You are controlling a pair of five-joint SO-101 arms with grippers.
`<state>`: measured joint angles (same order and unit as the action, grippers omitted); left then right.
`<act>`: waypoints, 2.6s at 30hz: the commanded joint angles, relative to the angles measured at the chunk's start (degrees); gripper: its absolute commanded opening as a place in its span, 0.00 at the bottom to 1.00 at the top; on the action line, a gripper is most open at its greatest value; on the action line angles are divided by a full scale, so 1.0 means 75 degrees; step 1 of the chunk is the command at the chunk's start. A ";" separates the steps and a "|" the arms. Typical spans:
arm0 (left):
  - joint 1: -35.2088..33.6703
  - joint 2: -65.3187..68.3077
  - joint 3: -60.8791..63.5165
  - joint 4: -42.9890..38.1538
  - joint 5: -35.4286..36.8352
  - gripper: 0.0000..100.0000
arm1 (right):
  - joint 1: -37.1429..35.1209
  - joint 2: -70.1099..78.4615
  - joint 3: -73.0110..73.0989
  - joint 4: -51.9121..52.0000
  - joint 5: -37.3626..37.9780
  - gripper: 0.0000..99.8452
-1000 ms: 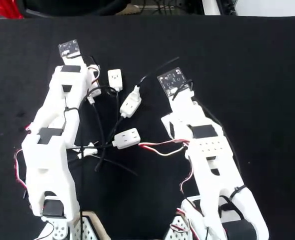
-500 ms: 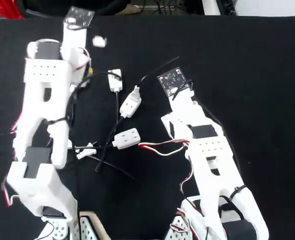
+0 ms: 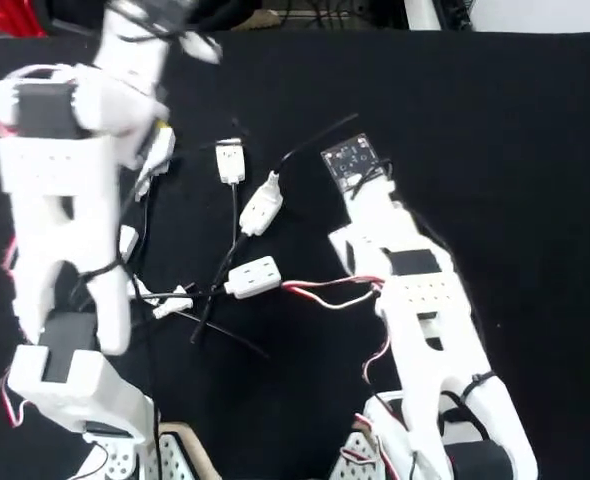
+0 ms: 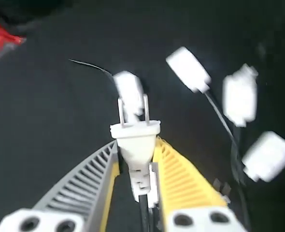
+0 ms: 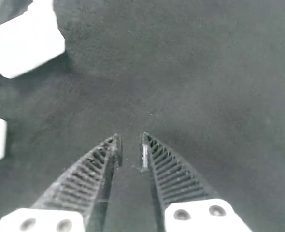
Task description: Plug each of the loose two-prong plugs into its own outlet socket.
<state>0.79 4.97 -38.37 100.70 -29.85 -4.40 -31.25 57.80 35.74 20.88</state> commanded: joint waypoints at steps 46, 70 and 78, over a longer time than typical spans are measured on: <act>0.1190 -0.7150 1.0157 -0.3423 0.0996 0.38 | 0.0996 -0.0123 -0.1705 0.4771 0.6025 0.13; -0.2796 -0.8147 1.5619 -0.7830 0.0422 0.38 | -0.3997 -0.2245 0.1623 0.2590 0.5158 0.14; -0.2503 -0.8147 1.6193 -0.8932 0.0176 0.38 | -0.4185 -0.3417 0.2174 0.2356 0.4782 0.14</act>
<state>-19.69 -55.25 81.10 37.67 -27.30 -35.16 -55.16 73.98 55.34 57.45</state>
